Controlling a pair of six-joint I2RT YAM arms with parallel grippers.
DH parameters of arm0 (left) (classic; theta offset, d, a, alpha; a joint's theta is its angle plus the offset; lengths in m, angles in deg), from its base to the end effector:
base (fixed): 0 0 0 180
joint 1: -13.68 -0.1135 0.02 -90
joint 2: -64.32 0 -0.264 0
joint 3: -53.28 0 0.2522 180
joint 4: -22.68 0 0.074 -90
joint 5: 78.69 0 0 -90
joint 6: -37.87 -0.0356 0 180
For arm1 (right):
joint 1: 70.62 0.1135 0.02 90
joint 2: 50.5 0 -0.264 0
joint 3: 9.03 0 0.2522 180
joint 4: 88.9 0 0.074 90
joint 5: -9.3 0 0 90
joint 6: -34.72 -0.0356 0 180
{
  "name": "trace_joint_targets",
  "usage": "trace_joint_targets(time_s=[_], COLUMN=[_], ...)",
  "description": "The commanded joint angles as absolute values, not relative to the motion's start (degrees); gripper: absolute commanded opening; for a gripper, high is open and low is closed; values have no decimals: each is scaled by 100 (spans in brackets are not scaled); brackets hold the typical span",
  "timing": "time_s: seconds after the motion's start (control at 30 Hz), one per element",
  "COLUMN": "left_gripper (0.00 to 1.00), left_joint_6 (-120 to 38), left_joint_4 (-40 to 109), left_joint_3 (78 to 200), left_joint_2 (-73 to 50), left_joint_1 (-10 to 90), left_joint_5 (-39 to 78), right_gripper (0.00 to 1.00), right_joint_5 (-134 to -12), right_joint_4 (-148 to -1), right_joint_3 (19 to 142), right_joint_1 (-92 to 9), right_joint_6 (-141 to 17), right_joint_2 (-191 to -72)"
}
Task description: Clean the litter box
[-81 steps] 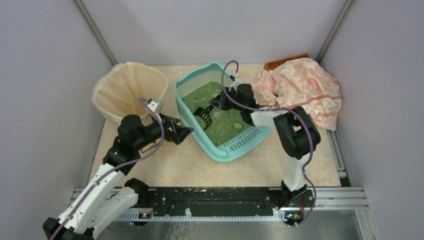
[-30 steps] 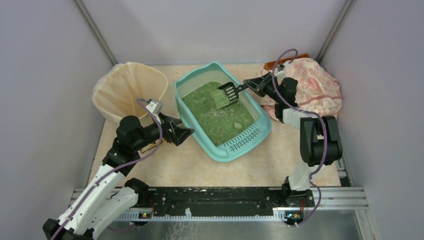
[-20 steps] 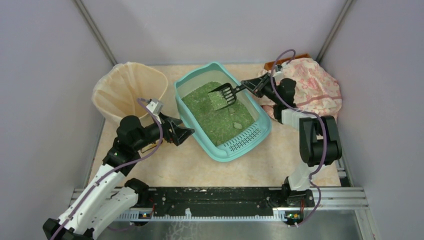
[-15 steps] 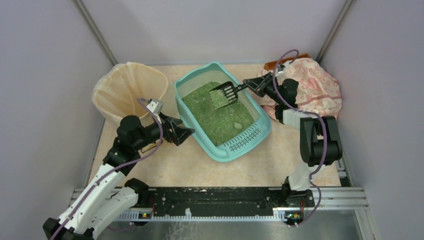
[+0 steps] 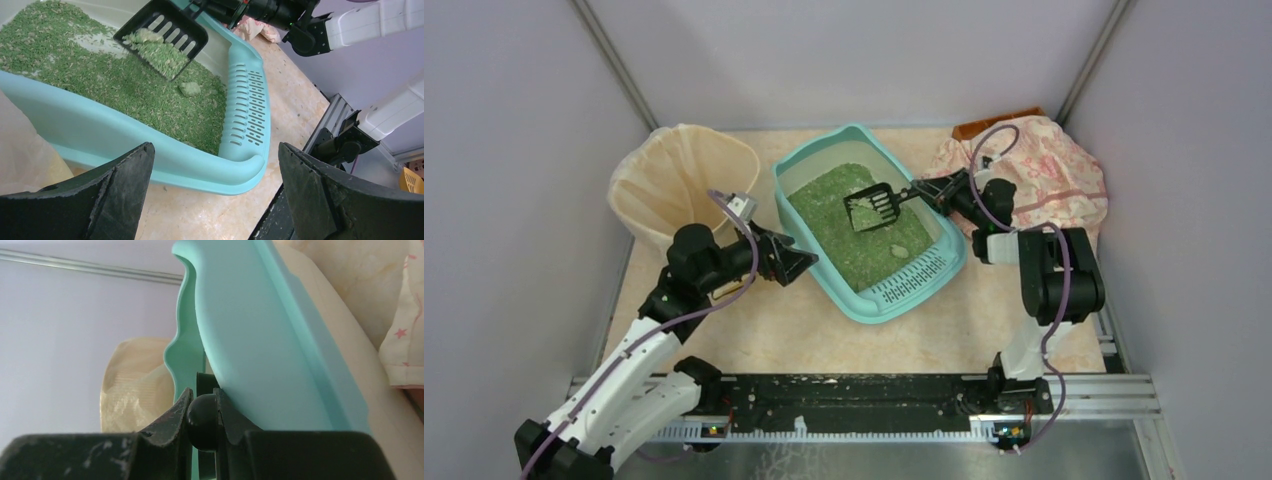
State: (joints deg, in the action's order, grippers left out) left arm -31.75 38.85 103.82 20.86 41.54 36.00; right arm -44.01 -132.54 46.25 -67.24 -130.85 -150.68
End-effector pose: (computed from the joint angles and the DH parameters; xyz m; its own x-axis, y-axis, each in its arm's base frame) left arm 0.1554 -0.0990 0.3094 -0.4058 -0.1434 -0.9026 0.6912 0.5980 -0.4057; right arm 0.3460 0.0417 0.1931 -0.6287 0.7408 -0.2364 -0.1391 0.1920 0.9715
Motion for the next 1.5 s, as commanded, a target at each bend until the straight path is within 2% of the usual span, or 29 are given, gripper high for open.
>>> trace_joint_targets(time_s=[0.0,0.07,0.17,0.3,0.4,0.53,0.67,0.8,0.9,1.0,1.07,1.1,1.2,1.3,1.4,1.47], left_gripper=[98,98,99,98,98,98,98,98,99,99,98,98,98,99,99,98], left_joint_6=[-3014,-3020,-3098,-3181,-3123,-3211,-3299,-3311,-3308,-3337,-3313,-3322,-3375,-3336,-3333,-3264], left_joint_4=[3331,3484,3520,3704,3697,3845,3943,4138,4115,4256,4384,4360,4411,4536,4320,4378], left_joint_3=[10339,10393,10309,10345,10288,10490,10407,10478,10381,10370,10414,10394,10384,10395,10183,10218], left_joint_2=[2045,2087,2283,2365,2393,2260,2415,2534,2669,2769,2835,2874,2948,3043,3123,3095], left_joint_1=[4140,4137,4139,4142,4142,4137,4143,4144,4144,4143,4141,4144,4142,4143,4137,4138], left_joint_5=[3813,3822,3705,3562,3632,3723,3595,3546,3528,3464,3461,3456,3401,3370,3367,3381], right_gripper=[0,0,0,0,0,0,0,0,0,0,0,0,0,0,0,0], right_joint_5=[-4677,-4893,-4382,-4814,-4278,-4758,-4284,-5083,-4346,-4968,-4428,-4475,-5252,-4574,-5160,-4517], right_joint_4=[-12750,-12977,-12614,-13257,-13235,-13756,-12931,-12938,-12547,-12772,-12222,-11807,-11770,-11276,-11900,-11545], right_joint_3=[4894,4662,5073,4479,4932,4532,5218,4831,5537,5274,5898,6013,5586,6130,5521,5988], right_joint_1=[-6635,-6904,-6681,-7036,-6654,-7030,-6614,-6815,-6570,-6790,-6450,-6360,-6439,-6219,-6483,-6314], right_joint_6=[-12549,-12766,-12501,-12972,-12850,-13283,-12629,-12774,-12581,-12846,-12350,-12177,-12181,-11881,-12247,-11970], right_joint_2=[-14457,-14352,-14531,-14398,-14768,-14680,-14819,-14569,-14903,-14682,-14817,-14823,-14445,-14744,-14478,-14743])
